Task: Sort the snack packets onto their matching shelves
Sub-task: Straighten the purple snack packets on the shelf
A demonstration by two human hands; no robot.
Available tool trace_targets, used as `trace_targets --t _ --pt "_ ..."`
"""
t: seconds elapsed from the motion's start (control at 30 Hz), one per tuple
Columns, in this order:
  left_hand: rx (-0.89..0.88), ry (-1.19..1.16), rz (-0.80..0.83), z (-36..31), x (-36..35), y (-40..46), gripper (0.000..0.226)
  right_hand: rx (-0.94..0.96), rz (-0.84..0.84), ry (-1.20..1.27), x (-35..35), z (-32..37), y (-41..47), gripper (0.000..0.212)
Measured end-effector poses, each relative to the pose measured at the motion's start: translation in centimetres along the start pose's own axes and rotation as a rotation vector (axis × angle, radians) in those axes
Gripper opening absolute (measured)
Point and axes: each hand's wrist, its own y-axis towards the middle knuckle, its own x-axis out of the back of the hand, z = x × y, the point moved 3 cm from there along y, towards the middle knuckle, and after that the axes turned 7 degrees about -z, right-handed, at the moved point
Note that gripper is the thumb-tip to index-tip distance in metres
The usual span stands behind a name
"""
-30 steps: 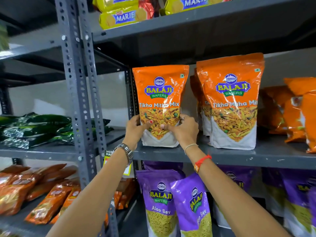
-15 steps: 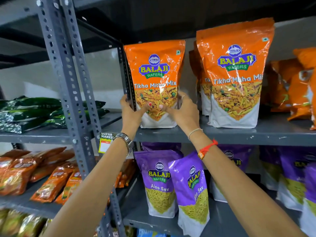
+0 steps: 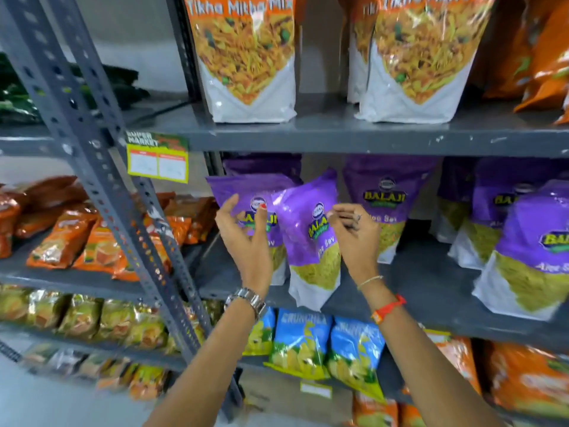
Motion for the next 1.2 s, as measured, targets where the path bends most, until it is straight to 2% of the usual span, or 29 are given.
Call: trace_targets --t 0.07,0.2,0.27,0.3,0.37,0.4,0.47,0.53,0.63,0.73,0.83,0.93,1.03,1.1,1.2 --pt "0.105 0.037 0.057 2.4 0.5 -2.6 0.038 -0.112 0.049 -0.058 0.6 -3.6 0.3 0.027" --pt "0.374 -0.016 0.18 5.8 0.8 -7.5 0.044 -0.395 0.237 -0.114 0.2 -10.2 1.5 0.074" --pt "0.512 -0.056 0.255 7.2 0.4 -9.2 0.047 -0.454 0.327 -0.124 -0.2 -13.6 2.2 0.095" --pt "0.562 -0.067 0.299 7.8 0.2 -9.9 0.049 -0.475 0.367 -0.126 -0.2 -13.5 2.0 0.099" --pt "0.611 -0.067 0.383 8.7 -0.4 -10.6 0.047 -0.53 0.407 -0.12 -0.3 -10.9 1.1 0.083" --pt "0.636 -0.073 0.416 9.0 -0.6 -10.8 0.047 -0.54 0.442 -0.122 -0.2 -10.9 1.0 0.071" --pt "0.662 -0.054 0.458 9.4 -0.8 -11.0 0.052 -0.53 0.496 -0.138 -0.1 -11.4 1.0 0.061" --pt "0.666 -0.06 0.451 9.7 -1.0 -11.2 0.051 -0.526 0.497 -0.145 0.2 -11.9 1.1 0.059" --pt "0.639 -0.068 0.426 9.9 -1.2 -11.1 0.041 -0.486 0.489 -0.148 0.9 -11.8 1.2 0.04" --pt "0.595 -0.011 0.418 10.4 -1.7 -10.6 0.038 -0.439 0.406 -0.135 1.7 -11.6 1.4 0.035" --pt "0.526 0.04 0.473 10.7 -2.5 -9.6 0.022 -0.384 0.293 -0.111 2.6 -10.9 1.6 0.034" --pt "0.53 0.079 0.573 10.6 -3.4 -8.1 0.018 -0.368 0.196 -0.08 3.3 -10.4 0.9 0.055" --pt "0.54 0.09 0.653 11.6 -4.8 -7.6 0.017 -0.354 0.119 -0.126 4.7 -10.2 0.5 0.047" --pt "0.542 0.047 0.898 11.0 -11.9 -11.5 0.018 -0.376 -0.182 -0.151 12.2 -10.8 2.3 0.046" --pt "0.542 0.075 0.918 10.8 -12.4 -11.5 0.012 -0.399 -0.213 -0.197 13.1 -11.5 1.7 0.052"
